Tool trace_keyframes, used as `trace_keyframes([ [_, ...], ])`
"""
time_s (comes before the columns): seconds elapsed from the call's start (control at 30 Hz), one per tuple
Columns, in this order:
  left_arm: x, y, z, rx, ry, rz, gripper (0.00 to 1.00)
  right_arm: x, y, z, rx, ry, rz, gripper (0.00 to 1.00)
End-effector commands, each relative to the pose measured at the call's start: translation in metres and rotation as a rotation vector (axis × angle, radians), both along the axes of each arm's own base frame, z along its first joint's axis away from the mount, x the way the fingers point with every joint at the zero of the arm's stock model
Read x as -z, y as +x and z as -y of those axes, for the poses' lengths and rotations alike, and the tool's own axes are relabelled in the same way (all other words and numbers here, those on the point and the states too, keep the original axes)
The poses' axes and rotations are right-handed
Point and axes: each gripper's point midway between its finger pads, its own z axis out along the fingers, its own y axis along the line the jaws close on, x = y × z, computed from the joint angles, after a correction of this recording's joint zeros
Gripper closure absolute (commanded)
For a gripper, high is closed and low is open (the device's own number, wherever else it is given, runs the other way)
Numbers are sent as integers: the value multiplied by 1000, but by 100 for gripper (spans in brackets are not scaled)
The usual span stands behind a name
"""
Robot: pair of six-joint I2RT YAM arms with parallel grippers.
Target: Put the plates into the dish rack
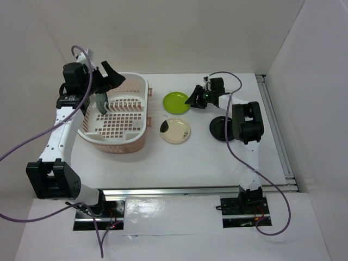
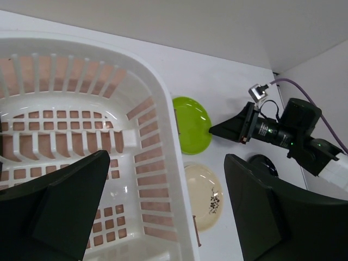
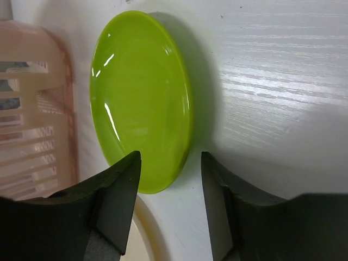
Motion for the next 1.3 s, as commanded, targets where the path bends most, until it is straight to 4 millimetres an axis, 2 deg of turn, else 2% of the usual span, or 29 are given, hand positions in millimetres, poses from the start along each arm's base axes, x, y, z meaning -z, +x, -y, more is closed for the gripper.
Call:
trace_keyframes([
  [0.0,-14,-3,-11,-69,10,33,0,30,2,4,38,-13,-56,44],
  [0.1,-19,-3,-11,-69,10,44,0,32,4,4,38,-13,-56,49],
  [0.13,-17,-4,-11,-69,10,33,0,36,1,4,43,-11,-73,51],
  [0.2,-25,-3,-11,-69,11,52,0,45,-2,10,61,-8,-102,53],
  [0.3,-21,-1,-11,-69,10,43,0,54,-3,17,83,-12,-127,61],
  [0.37,-21,-1,-11,-69,10,43,0,57,-7,17,89,-9,-143,61],
  [0.4,-21,-1,-11,-67,19,45,0,61,-7,20,97,2,-160,70],
  [0.47,-21,-1,-11,-67,19,45,0,62,-8,20,105,9,-168,74],
  [0.7,-25,-3,-11,-65,28,57,0,68,-6,23,132,38,-194,80],
  [0.83,-20,-3,-11,-65,27,47,0,72,-6,22,145,50,-208,100],
  [0.97,-20,-3,-11,-65,27,47,0,71,-4,21,166,71,-218,100],
  [1.07,-20,-3,-11,-65,27,47,0,56,0,22,182,132,-204,100],
  [1.27,-20,-4,-10,-54,24,47,0,-14,23,36,223,291,-82,100],
])
